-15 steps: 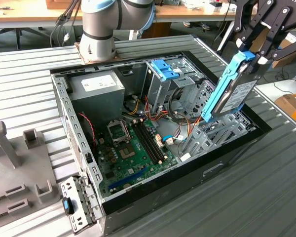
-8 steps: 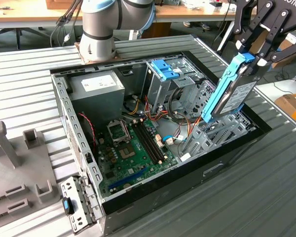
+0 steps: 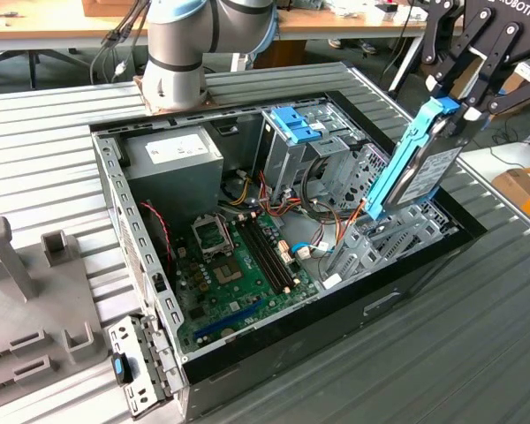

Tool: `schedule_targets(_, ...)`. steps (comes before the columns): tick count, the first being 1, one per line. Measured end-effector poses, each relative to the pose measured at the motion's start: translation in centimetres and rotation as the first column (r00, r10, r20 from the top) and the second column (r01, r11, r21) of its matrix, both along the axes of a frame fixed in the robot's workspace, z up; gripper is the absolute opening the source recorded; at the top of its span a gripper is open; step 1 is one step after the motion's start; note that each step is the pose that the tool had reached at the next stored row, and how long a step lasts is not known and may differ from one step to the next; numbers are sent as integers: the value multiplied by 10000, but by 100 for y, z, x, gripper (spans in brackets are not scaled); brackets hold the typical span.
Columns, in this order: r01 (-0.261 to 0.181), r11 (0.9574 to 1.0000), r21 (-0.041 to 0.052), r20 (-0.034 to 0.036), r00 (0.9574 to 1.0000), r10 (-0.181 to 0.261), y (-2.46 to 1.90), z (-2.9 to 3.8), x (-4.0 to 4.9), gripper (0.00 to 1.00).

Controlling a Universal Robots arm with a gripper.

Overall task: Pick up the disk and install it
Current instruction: 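Pick up the disk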

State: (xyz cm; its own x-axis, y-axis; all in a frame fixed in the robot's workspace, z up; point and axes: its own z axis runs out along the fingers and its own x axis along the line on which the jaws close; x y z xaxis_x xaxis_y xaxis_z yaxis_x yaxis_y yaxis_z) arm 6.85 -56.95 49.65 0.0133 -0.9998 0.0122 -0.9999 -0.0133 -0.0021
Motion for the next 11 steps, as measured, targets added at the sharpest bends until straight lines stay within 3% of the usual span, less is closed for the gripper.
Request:
schedule_targets(2, 0, 10000, 2, 0, 10000, 0, 0, -81, 24, 36)
schedule_targets(8, 0, 10000, 2, 0, 10000, 0, 0, -194, 30, 36)
schedule_targets(11, 0, 10000, 2, 0, 10000, 0, 0, -212, 30, 36)
